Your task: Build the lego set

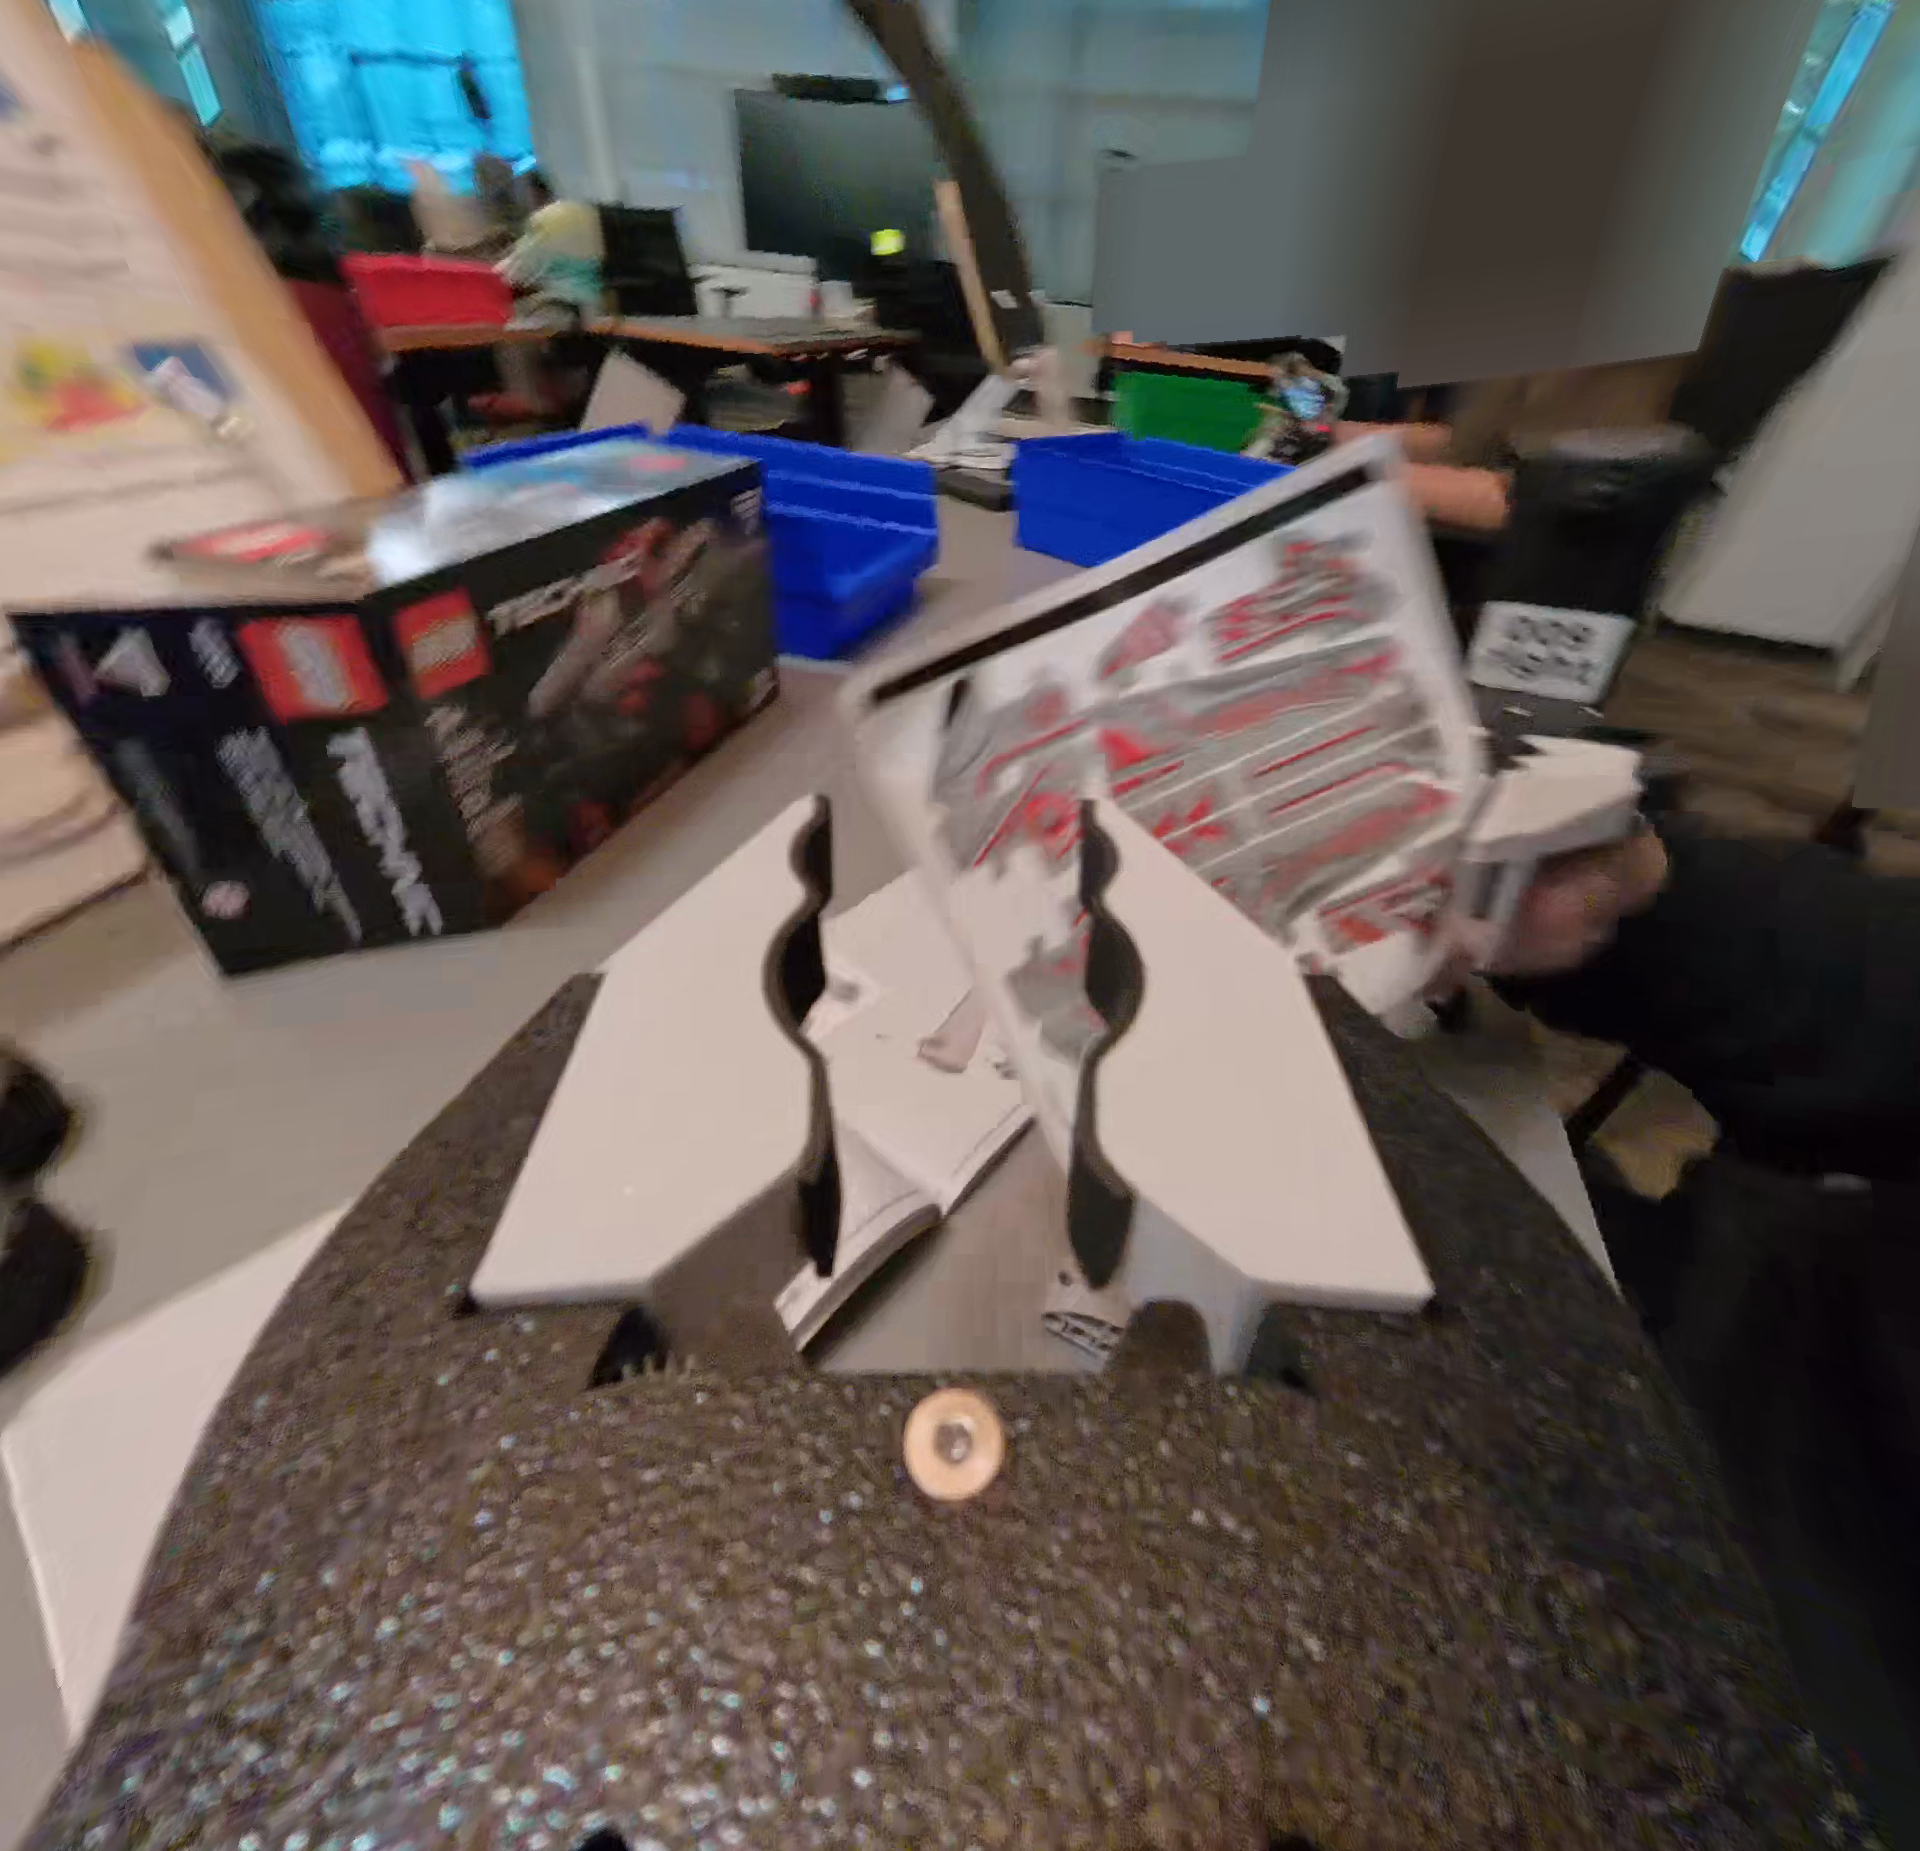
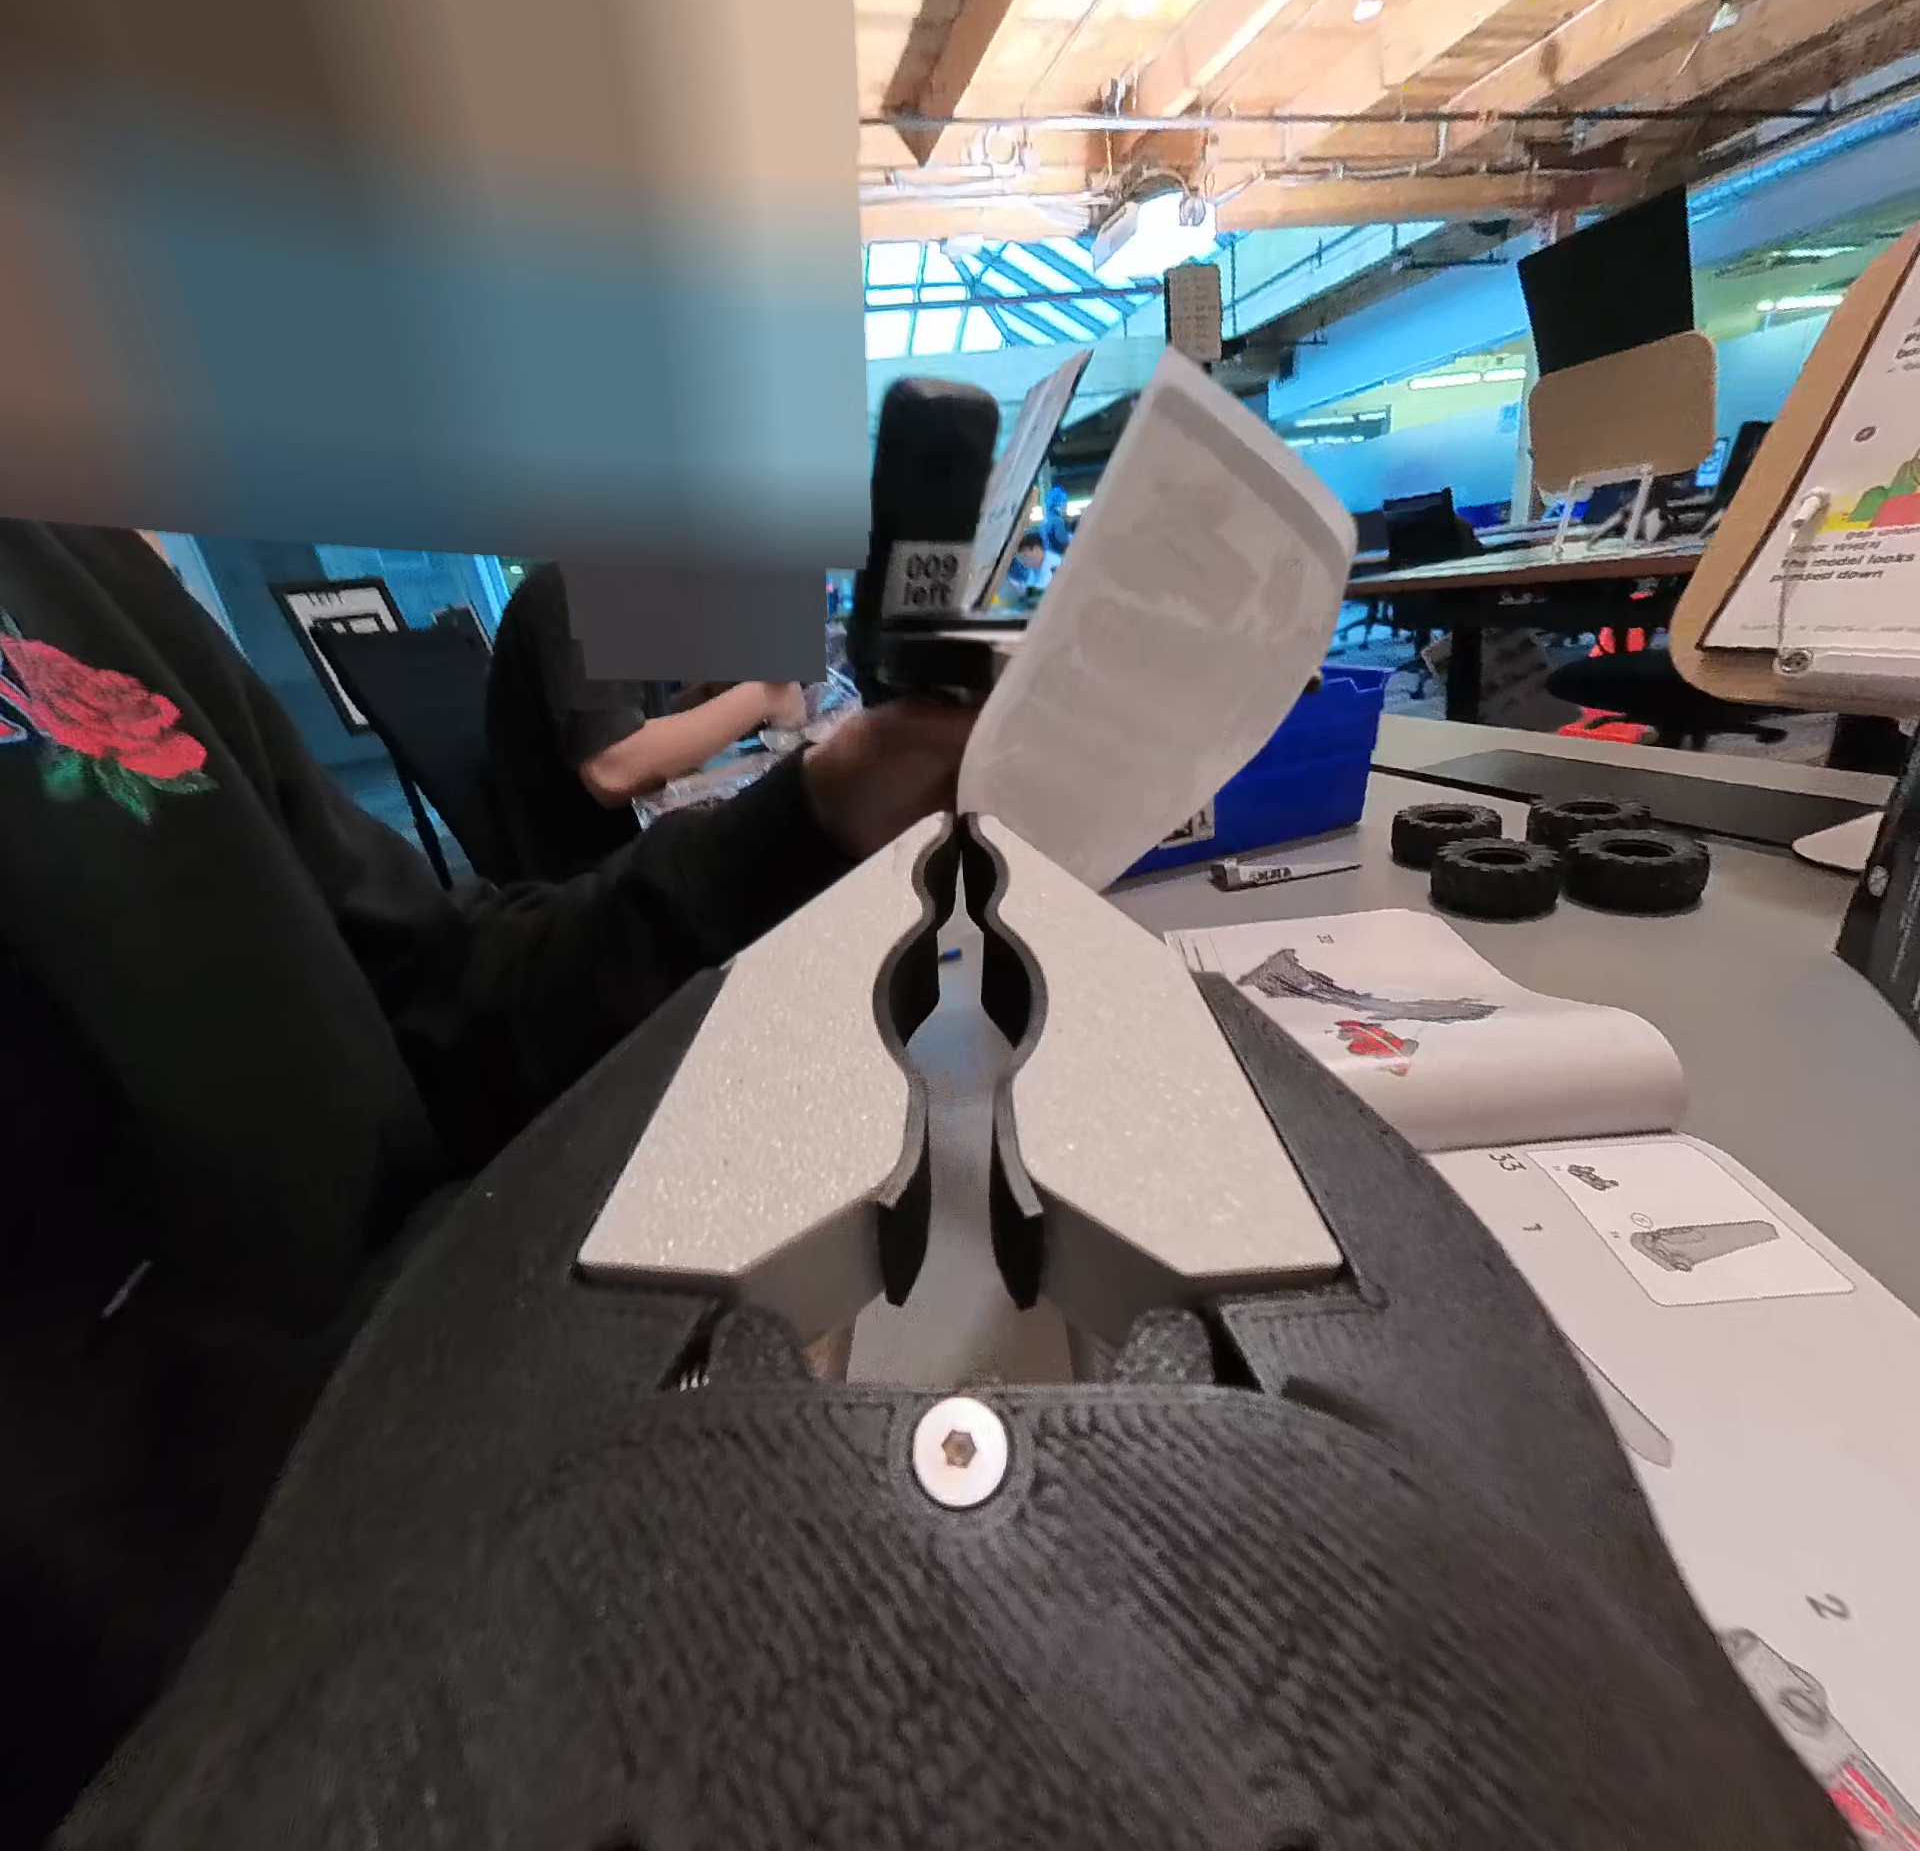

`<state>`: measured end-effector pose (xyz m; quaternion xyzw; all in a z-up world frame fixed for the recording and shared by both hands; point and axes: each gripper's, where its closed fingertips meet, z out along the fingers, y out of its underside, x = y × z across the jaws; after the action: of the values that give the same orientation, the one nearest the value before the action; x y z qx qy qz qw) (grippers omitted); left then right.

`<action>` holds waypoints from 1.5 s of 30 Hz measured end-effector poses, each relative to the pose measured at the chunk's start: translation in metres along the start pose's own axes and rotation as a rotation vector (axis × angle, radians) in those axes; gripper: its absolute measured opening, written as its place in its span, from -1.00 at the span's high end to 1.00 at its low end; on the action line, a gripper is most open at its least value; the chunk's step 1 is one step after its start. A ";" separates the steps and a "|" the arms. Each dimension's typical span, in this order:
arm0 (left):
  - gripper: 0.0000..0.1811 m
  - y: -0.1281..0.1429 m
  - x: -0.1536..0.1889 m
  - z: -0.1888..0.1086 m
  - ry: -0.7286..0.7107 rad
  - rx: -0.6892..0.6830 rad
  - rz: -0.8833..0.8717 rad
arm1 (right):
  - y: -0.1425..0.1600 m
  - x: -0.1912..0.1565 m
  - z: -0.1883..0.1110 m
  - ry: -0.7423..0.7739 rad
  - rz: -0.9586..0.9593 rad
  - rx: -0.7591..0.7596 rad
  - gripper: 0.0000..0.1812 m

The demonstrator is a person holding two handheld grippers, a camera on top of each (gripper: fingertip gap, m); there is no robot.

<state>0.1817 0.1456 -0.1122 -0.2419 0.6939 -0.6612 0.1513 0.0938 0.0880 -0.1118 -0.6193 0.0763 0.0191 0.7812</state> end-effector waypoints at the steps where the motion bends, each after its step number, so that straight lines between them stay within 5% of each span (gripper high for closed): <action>1: 0.43 0.004 -0.006 0.000 -0.006 -0.009 -0.056 | -0.003 0.001 0.000 -0.001 0.014 0.019 1.00; 5: 0.34 0.013 0.013 0.003 0.196 -0.033 -0.291 | -0.013 0.003 -0.002 -0.006 0.064 0.082 1.00; 8: 0.75 0.012 0.043 -0.001 0.454 -0.045 -0.450 | -0.012 0.007 -0.003 0.007 0.082 0.089 1.00; 10: 1.00 0.010 0.045 -0.004 0.497 -0.024 -0.487 | -0.010 0.012 -0.004 0.035 0.085 0.075 1.00; 22: 1.00 0.015 0.026 -0.011 0.414 -0.011 -0.442 | 0.013 0.045 -0.001 0.133 0.126 -0.091 0.62; 29: 1.00 0.017 0.012 -0.020 0.359 -0.007 -0.404 | 0.016 0.047 0.016 0.001 0.152 -0.099 0.94; 45: 1.00 0.023 0.006 -0.018 0.367 -0.029 -0.485 | 0.025 0.058 0.017 -0.009 0.165 -0.073 1.00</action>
<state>0.1636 0.1579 -0.1333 -0.2792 0.6409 -0.7008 -0.1420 0.1497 0.1068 -0.1400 -0.6389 0.1227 0.0890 0.7542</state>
